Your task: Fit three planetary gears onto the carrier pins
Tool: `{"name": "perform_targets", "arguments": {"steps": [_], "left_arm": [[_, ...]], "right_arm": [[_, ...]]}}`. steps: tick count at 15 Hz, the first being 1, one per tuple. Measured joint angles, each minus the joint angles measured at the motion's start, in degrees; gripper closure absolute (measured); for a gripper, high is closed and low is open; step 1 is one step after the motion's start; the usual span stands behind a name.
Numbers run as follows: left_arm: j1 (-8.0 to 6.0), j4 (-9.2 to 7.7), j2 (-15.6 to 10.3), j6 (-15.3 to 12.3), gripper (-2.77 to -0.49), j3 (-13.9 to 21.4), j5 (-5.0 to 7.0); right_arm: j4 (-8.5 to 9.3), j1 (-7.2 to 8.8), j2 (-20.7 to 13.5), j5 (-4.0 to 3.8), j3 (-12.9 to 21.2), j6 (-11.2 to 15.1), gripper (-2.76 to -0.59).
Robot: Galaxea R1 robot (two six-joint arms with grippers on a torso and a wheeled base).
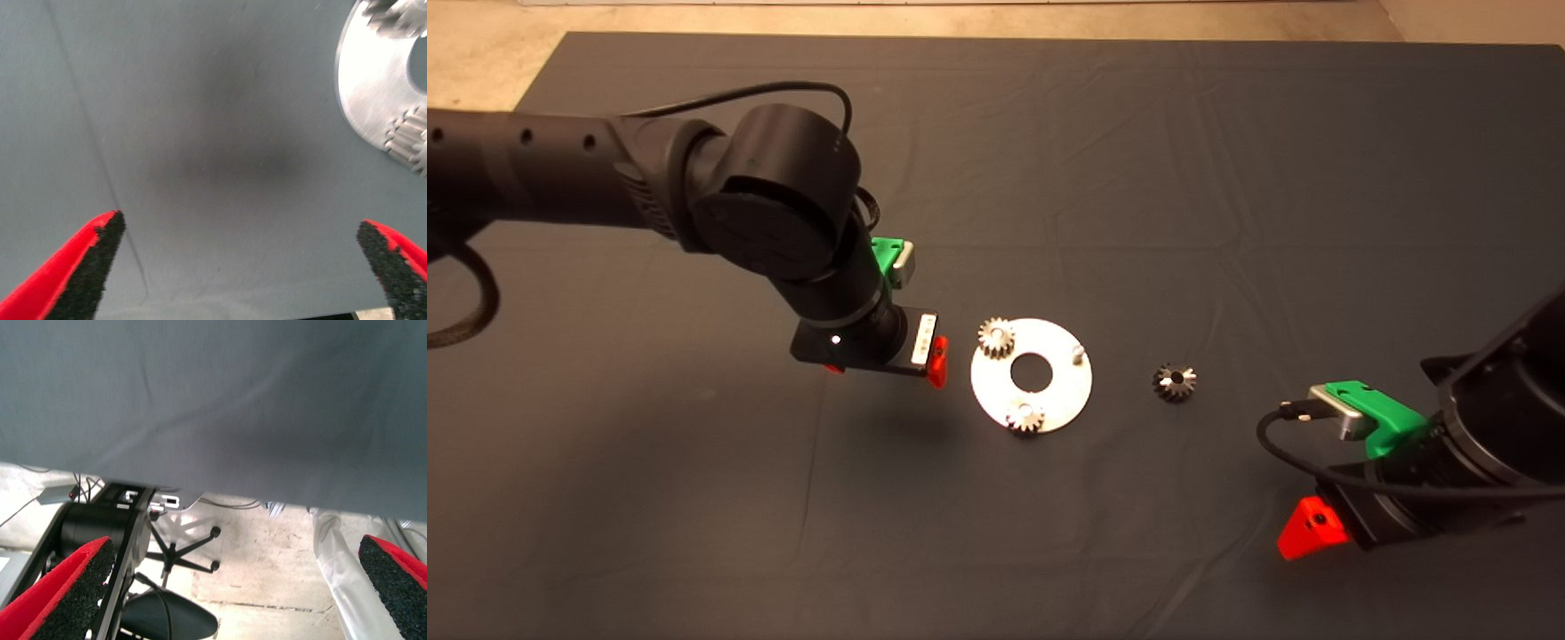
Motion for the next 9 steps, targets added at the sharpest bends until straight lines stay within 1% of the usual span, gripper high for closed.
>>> {"name": "perform_targets", "arguments": {"steps": [2, 4, 6, 7, 9], "left_arm": [[-0.02, 0.0, -0.5, -0.7, -2.62, 1.0, 0.16], [-0.02, -0.05, -1.1, -1.7, -2.62, 2.5, 0.13], [-0.02, -0.6, -2.8, -2.8, -2.62, 4.6, -0.02], [-0.02, -0.93, -3.8, -3.7, -2.62, 5.6, 0.22], [-0.02, -1.76, -4.5, -5.5, -2.62, 7.4, 0.33]], "right_arm": [[-0.69, 0.0, 0.5, 0.16, -2.2, -1.8, -2.73], [-1.05, 0.0, 0.5, 0.05, -3.3, -2.7, -2.73], [-1.13, 0.0, 0.5, 0.0, -3.9, -3.3, -2.73], [-1.24, 0.0, 1.0, -0.02, -4.2, -3.6, -2.73], [-1.66, -0.02, 3.0, 0.05, -5.6, -5.0, -2.73]]}}
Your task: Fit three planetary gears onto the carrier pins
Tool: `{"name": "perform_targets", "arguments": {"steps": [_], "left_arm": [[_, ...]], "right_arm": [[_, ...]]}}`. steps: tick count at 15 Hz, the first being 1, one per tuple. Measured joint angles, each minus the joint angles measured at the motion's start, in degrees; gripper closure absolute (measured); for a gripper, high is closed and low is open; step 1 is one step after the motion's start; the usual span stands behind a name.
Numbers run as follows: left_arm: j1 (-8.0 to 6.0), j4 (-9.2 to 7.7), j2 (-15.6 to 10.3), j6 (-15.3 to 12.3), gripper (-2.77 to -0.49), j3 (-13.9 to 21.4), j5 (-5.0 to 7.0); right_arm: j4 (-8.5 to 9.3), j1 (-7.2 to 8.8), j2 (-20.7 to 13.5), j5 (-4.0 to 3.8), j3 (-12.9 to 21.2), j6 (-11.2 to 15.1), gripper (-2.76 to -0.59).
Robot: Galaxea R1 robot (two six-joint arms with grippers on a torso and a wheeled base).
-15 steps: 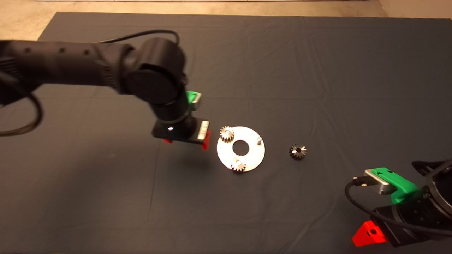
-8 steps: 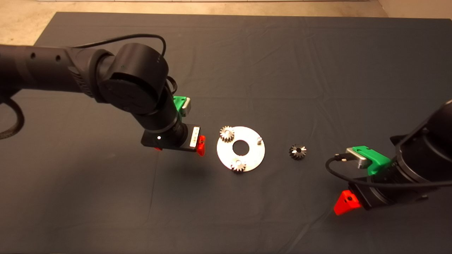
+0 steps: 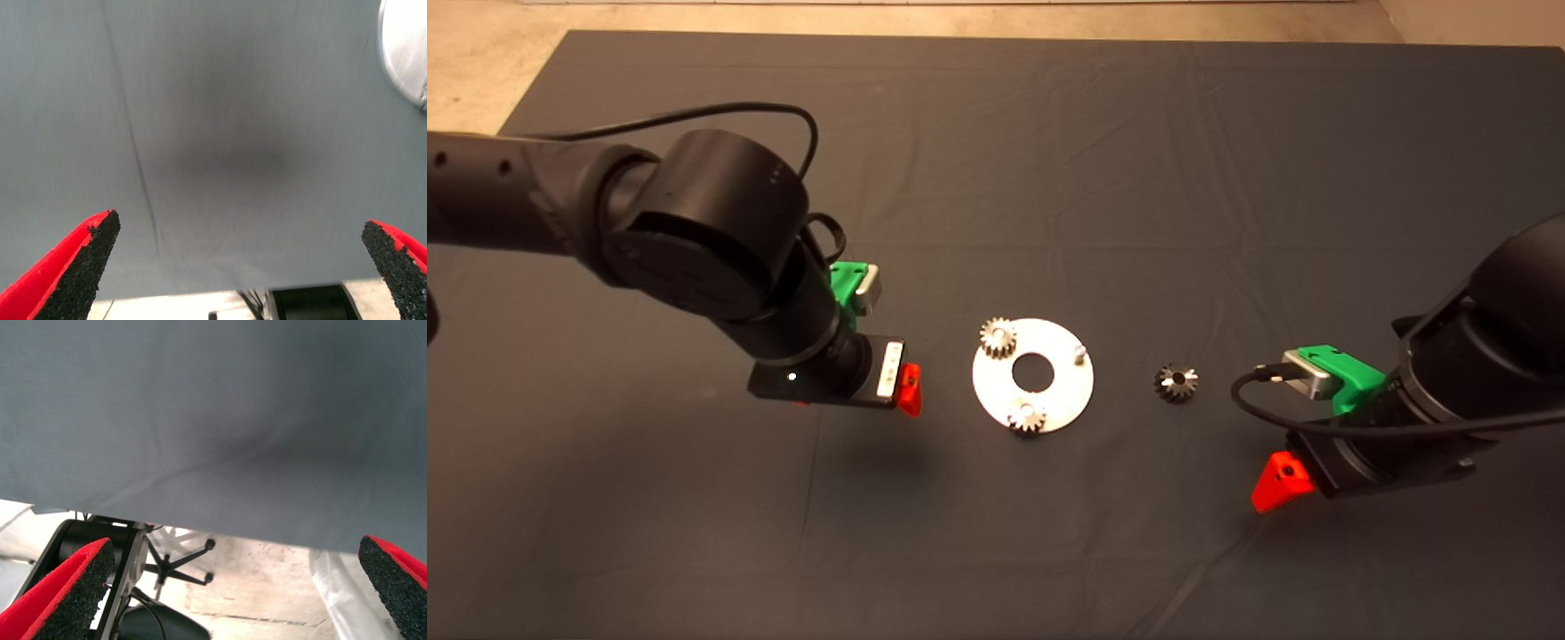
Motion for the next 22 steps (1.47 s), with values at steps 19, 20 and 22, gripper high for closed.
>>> {"name": "perform_targets", "arguments": {"steps": [19, 20, 22], "left_arm": [[0.0, -1.28, -1.6, -11.5, -2.62, 10.3, -0.02], [0.0, -1.3, -1.5, -11.7, -2.62, 10.4, 0.0], [-0.01, -1.33, -1.5, -11.8, -2.62, 10.6, -0.02]], "right_arm": [[-7.75, -1.66, 5.6, 0.15, -17.1, -19.5, -2.73], [-7.97, -2.05, 6.3, 0.15, -17.2, -19.8, -2.73], [-8.13, -2.58, 6.9, 0.17, -17.3, -20.2, -2.73]]}}
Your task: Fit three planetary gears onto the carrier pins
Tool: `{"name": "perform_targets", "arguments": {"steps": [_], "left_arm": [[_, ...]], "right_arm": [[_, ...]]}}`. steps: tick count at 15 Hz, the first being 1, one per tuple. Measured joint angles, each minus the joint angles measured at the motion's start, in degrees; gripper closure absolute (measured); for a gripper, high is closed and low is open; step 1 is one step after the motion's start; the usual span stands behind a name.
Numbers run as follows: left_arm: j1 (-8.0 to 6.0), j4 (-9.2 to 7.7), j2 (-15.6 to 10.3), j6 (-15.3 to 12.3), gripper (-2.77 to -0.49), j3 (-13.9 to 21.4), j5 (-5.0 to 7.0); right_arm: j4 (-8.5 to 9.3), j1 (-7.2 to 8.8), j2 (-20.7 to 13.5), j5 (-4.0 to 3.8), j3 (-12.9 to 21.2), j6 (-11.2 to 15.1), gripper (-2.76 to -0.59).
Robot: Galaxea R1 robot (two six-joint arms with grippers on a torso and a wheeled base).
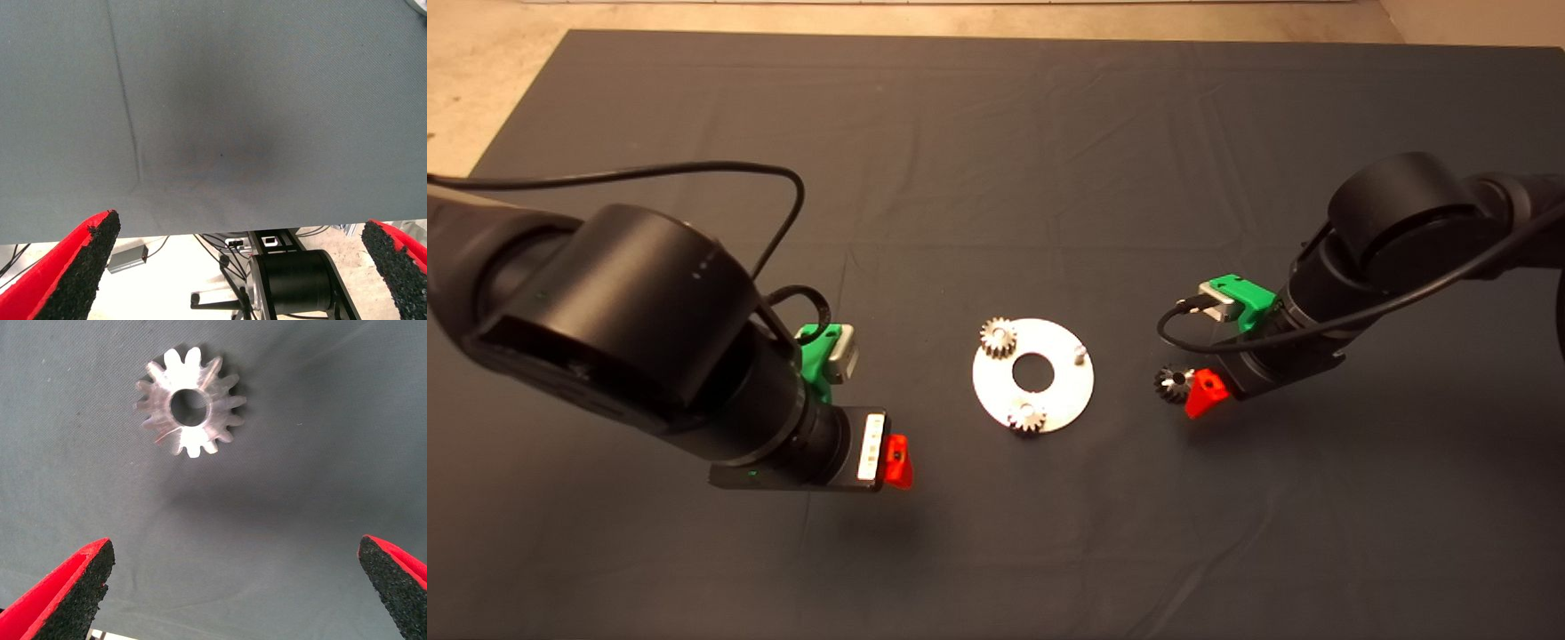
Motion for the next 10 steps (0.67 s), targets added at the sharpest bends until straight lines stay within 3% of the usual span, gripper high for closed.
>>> {"name": "perform_targets", "arguments": {"steps": [5, 10], "left_arm": [[0.0, 0.0, 0.4, -0.4, -2.62, 0.2, 0.0], [0.01, -0.02, 0.5, -1.0, -2.62, 0.8, -0.02]], "right_arm": [[-0.48, -1.74, 1.2, -0.02, -1.9, -1.6, -2.73], [-0.91, -1.9, 2.0, 0.0, -5.4, -4.0, -2.73]]}}
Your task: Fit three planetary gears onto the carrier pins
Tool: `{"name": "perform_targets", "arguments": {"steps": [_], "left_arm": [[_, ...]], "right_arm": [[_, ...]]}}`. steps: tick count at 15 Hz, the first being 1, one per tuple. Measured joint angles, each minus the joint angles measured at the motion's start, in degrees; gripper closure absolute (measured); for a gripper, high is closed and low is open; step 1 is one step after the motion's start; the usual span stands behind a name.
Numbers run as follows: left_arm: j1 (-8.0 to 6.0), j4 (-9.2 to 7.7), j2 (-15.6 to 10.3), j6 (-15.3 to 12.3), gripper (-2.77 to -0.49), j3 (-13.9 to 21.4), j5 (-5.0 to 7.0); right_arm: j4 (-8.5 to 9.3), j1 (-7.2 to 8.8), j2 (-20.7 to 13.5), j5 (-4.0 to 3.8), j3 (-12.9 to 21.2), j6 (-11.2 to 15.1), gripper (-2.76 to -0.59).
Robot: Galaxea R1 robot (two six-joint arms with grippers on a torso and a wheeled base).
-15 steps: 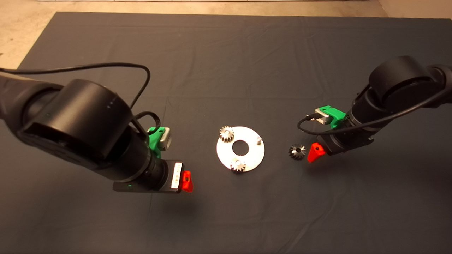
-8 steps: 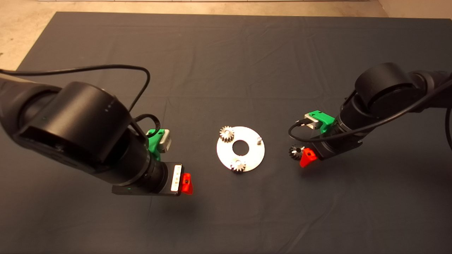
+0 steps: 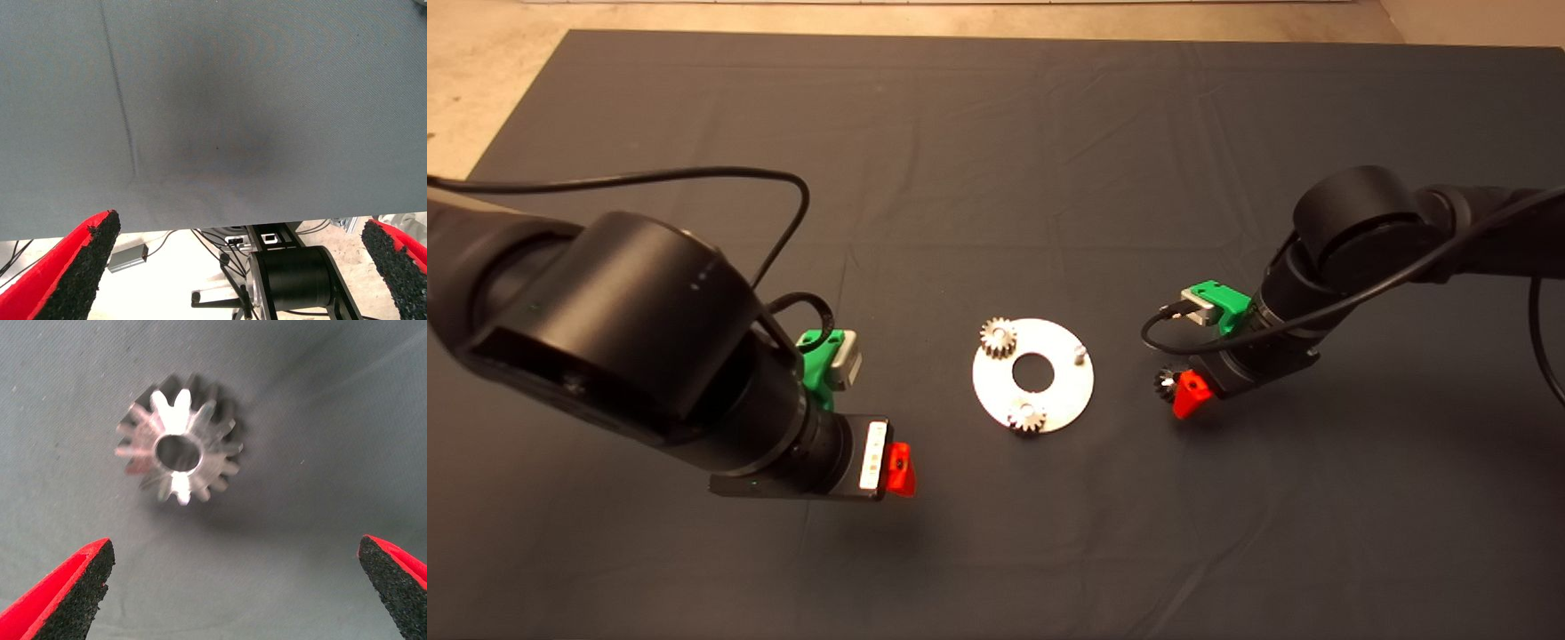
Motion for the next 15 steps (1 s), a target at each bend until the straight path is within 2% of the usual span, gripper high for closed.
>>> {"name": "perform_targets", "arguments": {"steps": [5, 9, 15], "left_arm": [[0.0, 0.0, 0.1, -0.1, -2.62, 0.0, 0.03], [-0.01, 0.0, 0.2, -0.2, -2.62, 0.1, 0.05], [-0.01, 0.0, 0.3, -0.2, -2.62, 0.8, 0.05]], "right_arm": [[-1.09, -1.26, 1.1, -0.05, -3.3, -2.0, -2.73], [-1.32, -2.16, 3.8, -0.02, -5.7, -2.8, -2.73], [-1.46, -2.16, 7.5, -0.05, -9.8, -4.3, -2.73]]}}
